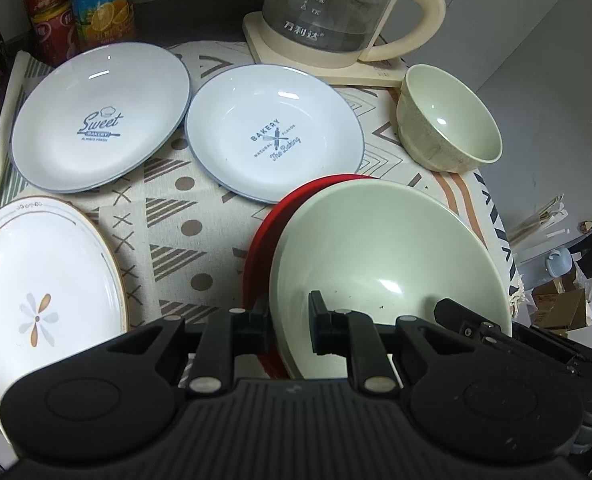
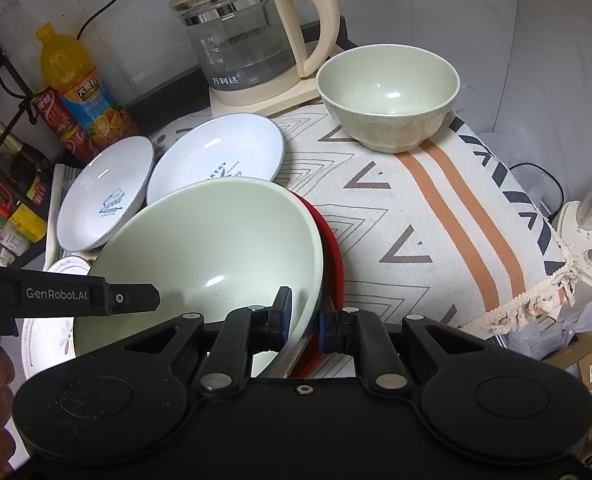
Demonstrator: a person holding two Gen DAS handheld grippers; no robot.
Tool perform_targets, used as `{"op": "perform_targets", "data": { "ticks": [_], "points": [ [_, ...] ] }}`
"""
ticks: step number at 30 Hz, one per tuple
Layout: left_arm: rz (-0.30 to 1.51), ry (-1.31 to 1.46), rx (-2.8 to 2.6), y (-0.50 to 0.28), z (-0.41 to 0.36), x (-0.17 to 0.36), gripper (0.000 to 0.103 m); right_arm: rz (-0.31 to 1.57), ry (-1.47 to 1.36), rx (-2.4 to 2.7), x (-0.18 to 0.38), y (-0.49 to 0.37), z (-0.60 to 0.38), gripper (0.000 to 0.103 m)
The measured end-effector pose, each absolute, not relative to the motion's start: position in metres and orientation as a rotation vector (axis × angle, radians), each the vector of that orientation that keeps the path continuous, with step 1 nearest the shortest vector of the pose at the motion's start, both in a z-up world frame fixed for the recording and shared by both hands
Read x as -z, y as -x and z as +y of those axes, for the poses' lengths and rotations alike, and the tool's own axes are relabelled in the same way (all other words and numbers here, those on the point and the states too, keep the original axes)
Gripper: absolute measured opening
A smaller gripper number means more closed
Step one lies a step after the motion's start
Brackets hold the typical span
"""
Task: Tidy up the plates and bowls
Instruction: 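Lift the large green bowl with both grippers and carry it over the red bowl, then lower the green bowl into the red bowl and open both grippers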
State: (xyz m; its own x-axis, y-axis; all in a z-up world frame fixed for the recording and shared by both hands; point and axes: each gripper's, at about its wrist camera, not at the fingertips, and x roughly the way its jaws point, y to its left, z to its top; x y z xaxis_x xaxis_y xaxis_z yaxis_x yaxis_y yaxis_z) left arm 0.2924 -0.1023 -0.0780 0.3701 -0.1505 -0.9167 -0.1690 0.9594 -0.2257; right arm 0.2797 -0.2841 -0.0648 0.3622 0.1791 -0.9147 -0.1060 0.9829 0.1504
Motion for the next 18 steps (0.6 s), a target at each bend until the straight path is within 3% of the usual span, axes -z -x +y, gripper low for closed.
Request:
{"op": "perform_targets", "data": {
  "ticks": [18],
  "points": [
    [1.194,0.288,-0.040,-0.296,-0.101,0.065,0.026,1.193,-0.073,-0.181,0.076,-0.286,-0.287,0.010]
  ]
}}
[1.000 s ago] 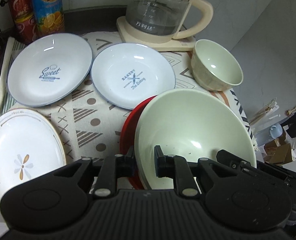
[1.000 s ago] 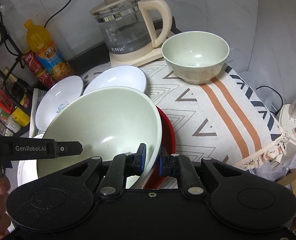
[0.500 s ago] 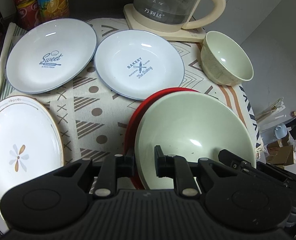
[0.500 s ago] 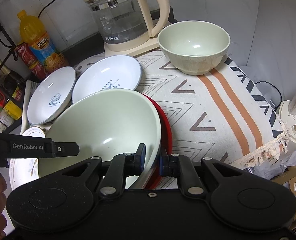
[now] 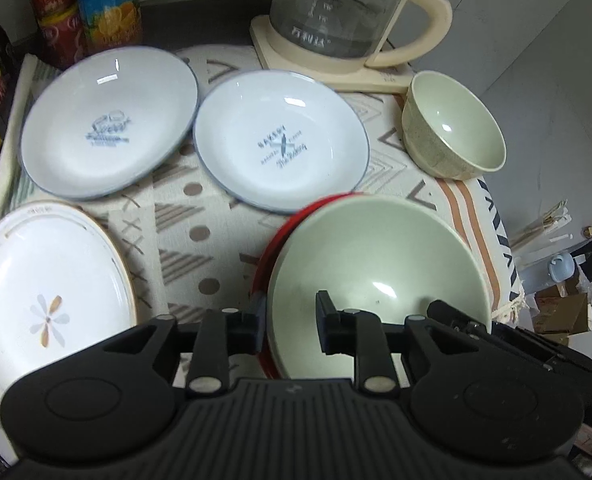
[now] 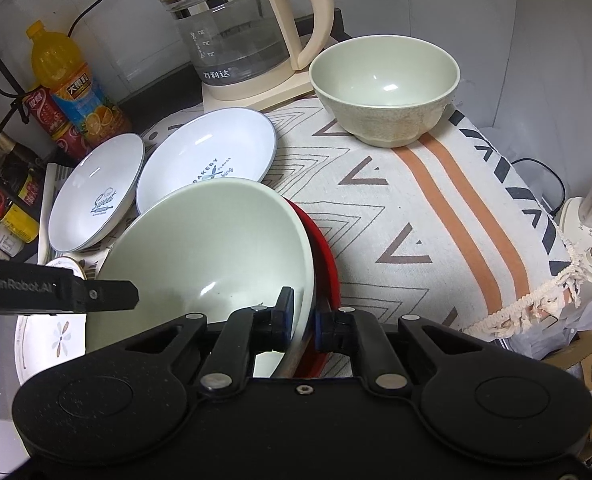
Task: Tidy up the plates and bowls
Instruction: 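Lower the green bowl into the red bowl and open both grippers, then move both tools to the small pale green bowl and close on its rim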
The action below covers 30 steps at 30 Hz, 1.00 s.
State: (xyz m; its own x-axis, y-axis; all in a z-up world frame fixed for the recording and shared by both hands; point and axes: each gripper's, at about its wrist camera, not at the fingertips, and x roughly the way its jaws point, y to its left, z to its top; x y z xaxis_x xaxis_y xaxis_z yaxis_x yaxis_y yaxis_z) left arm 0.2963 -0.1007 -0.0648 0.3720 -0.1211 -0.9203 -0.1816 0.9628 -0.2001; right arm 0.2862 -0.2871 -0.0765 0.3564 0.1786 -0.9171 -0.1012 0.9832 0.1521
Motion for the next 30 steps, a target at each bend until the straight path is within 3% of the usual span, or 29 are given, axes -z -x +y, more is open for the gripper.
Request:
{"op": "perform_targets", "data": {
  "ticks": [10,12,14,16,30],
  "points": [
    [1.143,0.288,-0.051,-0.302,-0.094,0.051,0.037,1.193,-0.066,-0.181,0.071,-0.292,-0.288,0.015],
    [1.136,0.283,-0.049,-0.306,-0.096,0.049,0.042,1.174,-0.088,-0.198,0.063,-0.291,-0.290,0.020],
    [1.118,0.266,-0.044,-0.311,-0.100,0.046,0.050,1.148,-0.111,-0.208,0.055,-0.291,-0.293,0.037],
    [1.099,0.258,-0.040,-0.315,-0.103,0.042,0.058,1.120,-0.126,-0.196,0.048,-0.293,-0.297,0.045],
    [1.072,0.238,0.016,-0.367,-0.128,0.042,0.061,1.043,-0.224,-0.083,0.042,-0.334,-0.350,0.047]
  ]
}}
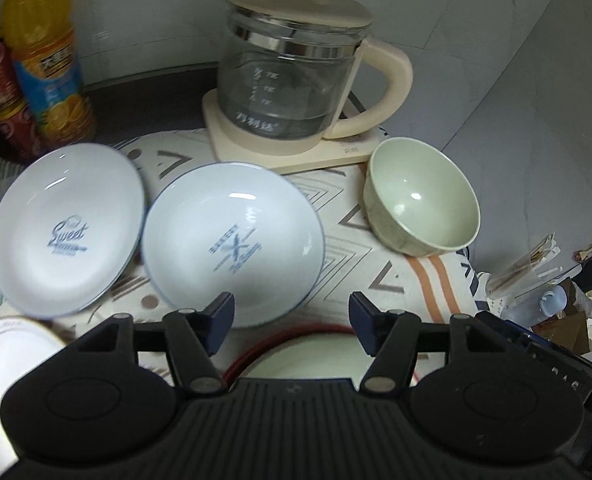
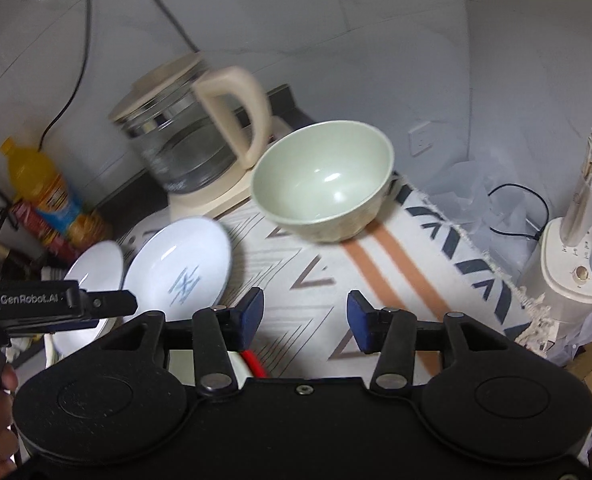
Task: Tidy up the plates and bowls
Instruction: 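Move both tools to the small pale green bowl and close on its rim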
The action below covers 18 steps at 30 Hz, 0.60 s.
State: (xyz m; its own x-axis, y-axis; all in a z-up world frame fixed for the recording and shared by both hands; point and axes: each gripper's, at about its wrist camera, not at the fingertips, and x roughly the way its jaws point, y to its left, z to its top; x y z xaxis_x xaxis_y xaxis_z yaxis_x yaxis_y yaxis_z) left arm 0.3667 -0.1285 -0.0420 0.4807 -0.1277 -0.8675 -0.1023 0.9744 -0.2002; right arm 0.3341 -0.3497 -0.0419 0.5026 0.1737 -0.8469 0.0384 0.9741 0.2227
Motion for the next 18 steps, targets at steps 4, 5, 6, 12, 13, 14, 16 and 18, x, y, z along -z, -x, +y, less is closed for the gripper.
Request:
{"op": "perform_targets", "data": {
  "ticks": [4,5,6,12,13,14,16,18],
  "points": [
    [1.065,0.236,0.039,-0.386,-0.137,0.046,0.061,1.021,-0.257,-0.056,0.044,-0.349,-0.360,0.051],
    [1.066,0.235,0.045,-0.391,-0.140,0.048,0.061,1.015,-0.264,-0.049,0.044,-0.351,-0.362,0.052],
    [1.068,0.234,0.051,-0.397,-0.143,0.050,0.061,1.011,-0.272,-0.040,0.045,-0.355,-0.365,0.052],
    [1.074,0.231,0.084,-0.430,-0.162,0.064,0.061,1.018,-0.315,0.001,0.059,-0.379,-0.377,0.052],
    [1.074,0.235,0.092,-0.436,-0.164,0.067,0.061,1.022,-0.319,0.007,0.061,-0.382,-0.378,0.052],
    [1.074,0.241,0.096,-0.441,-0.167,0.069,0.061,1.026,-0.323,0.011,0.064,-0.387,-0.379,0.052],
    [1.058,0.273,0.110,-0.451,-0.171,0.075,0.061,1.027,-0.329,0.015,0.069,-0.396,-0.380,0.052],
    [1.056,0.258,0.111,-0.461,-0.178,0.081,0.061,1.028,-0.331,0.011,0.076,-0.405,-0.380,0.052]
  ]
}}
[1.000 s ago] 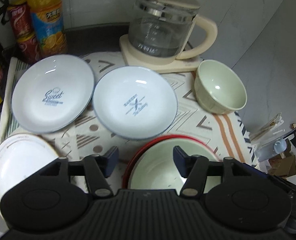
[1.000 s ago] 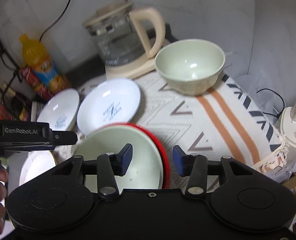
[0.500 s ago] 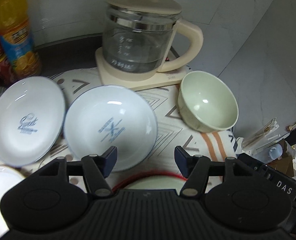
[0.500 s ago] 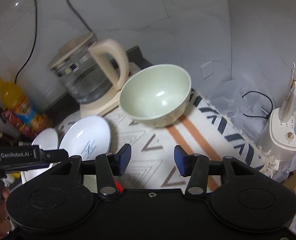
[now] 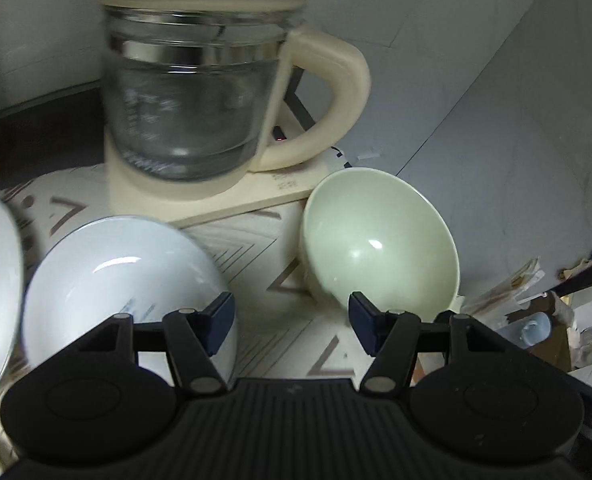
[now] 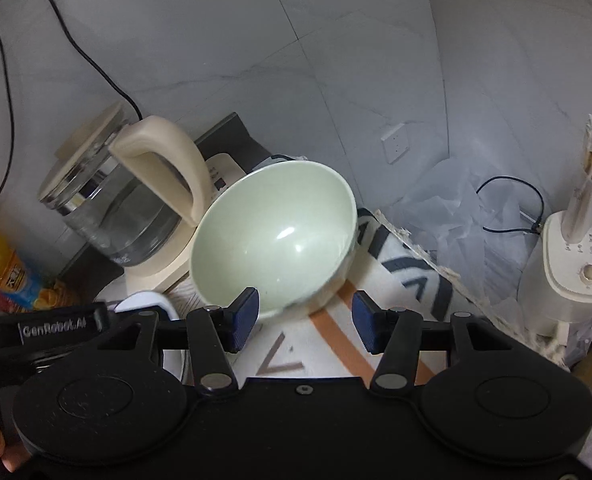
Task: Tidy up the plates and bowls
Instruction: 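Move both tools to the small pale green bowl and close on its rim, then lift the small green bowl with both grippers and carry it onto the bowl stack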
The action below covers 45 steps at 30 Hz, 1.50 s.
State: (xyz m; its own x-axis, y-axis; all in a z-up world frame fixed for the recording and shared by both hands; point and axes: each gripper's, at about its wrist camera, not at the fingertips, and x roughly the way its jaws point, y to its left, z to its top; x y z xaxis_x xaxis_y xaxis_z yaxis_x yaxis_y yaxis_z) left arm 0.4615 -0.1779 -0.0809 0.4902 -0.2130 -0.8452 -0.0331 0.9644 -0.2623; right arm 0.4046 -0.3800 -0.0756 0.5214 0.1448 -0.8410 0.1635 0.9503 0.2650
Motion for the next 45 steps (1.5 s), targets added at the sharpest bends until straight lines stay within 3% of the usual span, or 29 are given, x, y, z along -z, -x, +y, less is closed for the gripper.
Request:
{"op": "perform_targets", "data": {
  "ticks": [8,17,19,24,26,45],
  "points": [
    [1.080,0.234,0.098,-0.492,-0.192,0.098,0.061,1.050,-0.365,0.058,0.101,-0.431,-0.389,0.052],
    [1.147,0.280,0.079,-0.511,-0.188,0.127,0.047,1.106,-0.403,0.112,0.125,-0.448,-0.391,0.050],
    [1.153,0.290,0.085,-0.514,-0.189,0.131,0.039,1.117,-0.410,0.124,0.129,-0.451,-0.390,0.047],
    [1.163,0.340,0.118,-0.517,-0.193,0.137,0.012,1.198,-0.424,0.149,0.148,-0.455,-0.391,0.023],
    [1.167,0.322,0.118,-0.515,-0.198,0.136,0.012,1.201,-0.450,0.136,0.150,-0.452,-0.392,0.018],
    [1.059,0.290,0.113,-0.455,-0.198,0.085,0.012,1.098,-0.411,0.102,0.098,-0.412,-0.380,0.018]
  ]
}}
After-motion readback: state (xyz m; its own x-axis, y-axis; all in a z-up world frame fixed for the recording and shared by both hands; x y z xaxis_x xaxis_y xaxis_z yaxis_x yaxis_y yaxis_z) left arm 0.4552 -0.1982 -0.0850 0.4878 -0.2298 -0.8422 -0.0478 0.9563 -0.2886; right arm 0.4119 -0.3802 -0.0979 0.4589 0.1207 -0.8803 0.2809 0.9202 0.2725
